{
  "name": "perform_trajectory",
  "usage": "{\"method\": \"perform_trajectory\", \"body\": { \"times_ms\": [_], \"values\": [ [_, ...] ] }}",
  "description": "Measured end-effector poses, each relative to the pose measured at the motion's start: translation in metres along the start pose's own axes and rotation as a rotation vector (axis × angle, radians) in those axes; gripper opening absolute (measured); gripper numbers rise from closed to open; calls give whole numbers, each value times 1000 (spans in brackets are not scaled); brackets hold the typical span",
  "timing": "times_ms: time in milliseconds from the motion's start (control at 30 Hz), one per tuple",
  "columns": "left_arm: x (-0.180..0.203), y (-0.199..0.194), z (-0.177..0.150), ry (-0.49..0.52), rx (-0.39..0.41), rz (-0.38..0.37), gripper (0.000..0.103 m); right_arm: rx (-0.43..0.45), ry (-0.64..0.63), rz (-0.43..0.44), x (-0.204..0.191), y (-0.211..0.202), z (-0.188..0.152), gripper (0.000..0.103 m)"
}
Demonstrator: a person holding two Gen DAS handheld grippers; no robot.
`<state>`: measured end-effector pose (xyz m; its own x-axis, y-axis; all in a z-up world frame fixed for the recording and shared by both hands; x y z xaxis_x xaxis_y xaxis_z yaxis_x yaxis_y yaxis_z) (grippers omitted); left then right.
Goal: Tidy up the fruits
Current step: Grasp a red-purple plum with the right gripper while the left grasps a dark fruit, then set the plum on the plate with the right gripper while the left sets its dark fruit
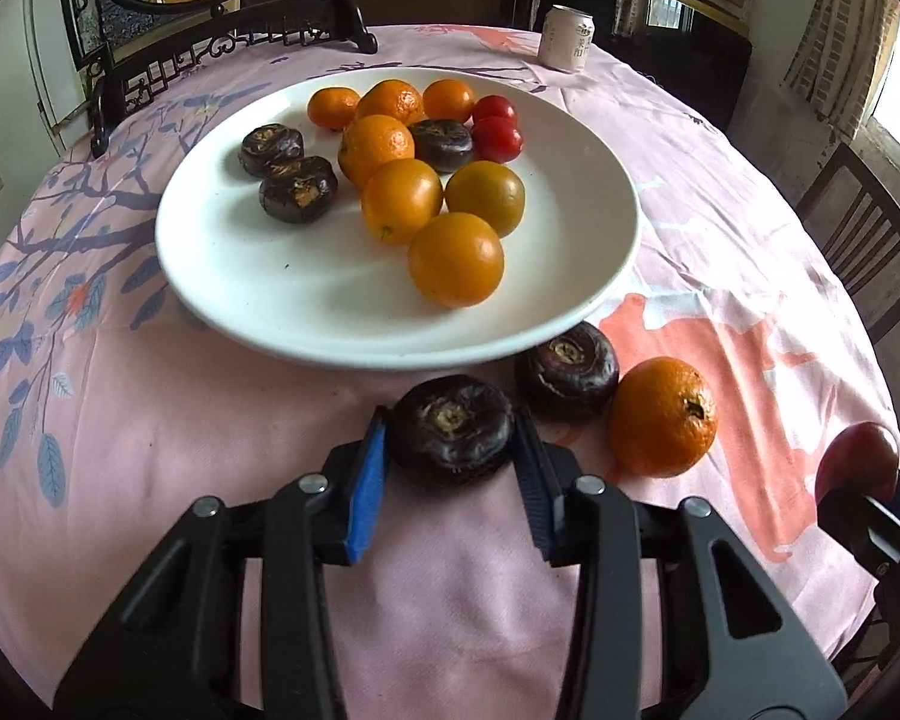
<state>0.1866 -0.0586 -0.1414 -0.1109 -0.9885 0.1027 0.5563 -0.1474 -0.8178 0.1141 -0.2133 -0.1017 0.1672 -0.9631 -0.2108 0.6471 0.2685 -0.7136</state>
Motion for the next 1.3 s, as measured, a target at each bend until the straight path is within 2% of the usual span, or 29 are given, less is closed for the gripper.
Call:
{"method": "perform_trajectory", "body": {
  "times_ms": [200,500,667,767,967,1033,1167,1300],
  "values": [
    [-14,-23,-16,-36,9,-47,40,-21,-7,21,-15,7,0,38],
    [-51,-75,-23,-82,88,-64,40,-44,-65,34,-49,11,-1,38],
    [-69,-90,-11,-106,122,-51,40,-56,-105,54,-68,18,7,38],
    [-77,-94,10,-112,138,-45,40,-55,-132,60,-75,24,23,38],
    [-84,-74,78,-100,128,-2,40,-25,-184,19,-81,49,86,38],
    [-88,-61,96,-98,129,37,40,-24,-198,2,-81,64,106,38],
    [-95,-29,113,-114,72,45,40,-64,-175,-33,-71,103,131,38],
    [-102,-7,120,-123,42,55,40,-106,-156,-54,-62,131,141,38]
  ]
}}
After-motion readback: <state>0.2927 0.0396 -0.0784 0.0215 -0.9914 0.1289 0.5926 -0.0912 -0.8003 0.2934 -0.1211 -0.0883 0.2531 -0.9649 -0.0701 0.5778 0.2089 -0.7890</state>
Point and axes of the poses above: each gripper's, at about its wrist camera, not at the fingertips, and y roughly the way its jaws point, x to its right, z to its top, the point moved 6 cm from there along y, roughly the way its jaws point, and after that the axes turned 2 degrees about -z, right-handed, at the moved point
